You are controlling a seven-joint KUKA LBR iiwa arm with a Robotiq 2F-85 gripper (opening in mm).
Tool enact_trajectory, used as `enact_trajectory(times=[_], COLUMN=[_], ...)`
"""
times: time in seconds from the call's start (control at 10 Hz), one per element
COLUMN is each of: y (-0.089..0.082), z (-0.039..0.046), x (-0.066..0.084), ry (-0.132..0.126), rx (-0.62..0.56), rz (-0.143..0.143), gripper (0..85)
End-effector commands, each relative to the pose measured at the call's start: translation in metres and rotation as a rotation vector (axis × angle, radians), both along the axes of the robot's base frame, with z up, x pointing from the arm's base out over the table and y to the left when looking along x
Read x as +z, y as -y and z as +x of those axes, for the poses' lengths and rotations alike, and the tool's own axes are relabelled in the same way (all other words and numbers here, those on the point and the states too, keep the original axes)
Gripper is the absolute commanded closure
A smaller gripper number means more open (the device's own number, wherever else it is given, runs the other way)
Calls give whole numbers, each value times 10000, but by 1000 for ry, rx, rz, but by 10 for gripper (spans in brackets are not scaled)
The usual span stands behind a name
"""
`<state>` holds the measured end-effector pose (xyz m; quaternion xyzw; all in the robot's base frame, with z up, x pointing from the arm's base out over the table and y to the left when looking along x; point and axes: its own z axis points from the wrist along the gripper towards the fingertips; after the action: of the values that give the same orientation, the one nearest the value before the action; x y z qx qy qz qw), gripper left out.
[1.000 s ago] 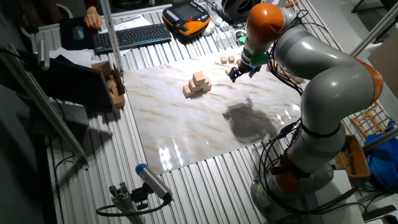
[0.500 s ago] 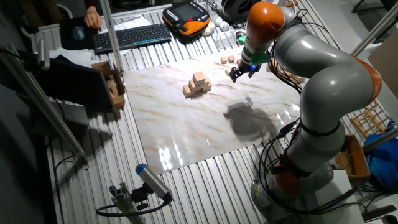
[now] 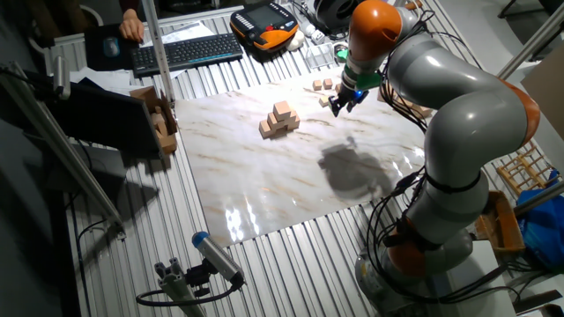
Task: Stack the blocks into a pyramid shape
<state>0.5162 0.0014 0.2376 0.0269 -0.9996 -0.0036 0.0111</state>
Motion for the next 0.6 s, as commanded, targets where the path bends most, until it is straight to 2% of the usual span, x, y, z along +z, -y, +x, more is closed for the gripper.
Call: enact_trajectory(times=[0.0, 0.2, 0.5], y=[-4, -5, -2], z=[3, 12, 18], x=[-9, -20, -29], ry=[1, 3, -10], rx=[-1, -7, -15], rz=[1, 10, 27], gripper=[850, 850, 850])
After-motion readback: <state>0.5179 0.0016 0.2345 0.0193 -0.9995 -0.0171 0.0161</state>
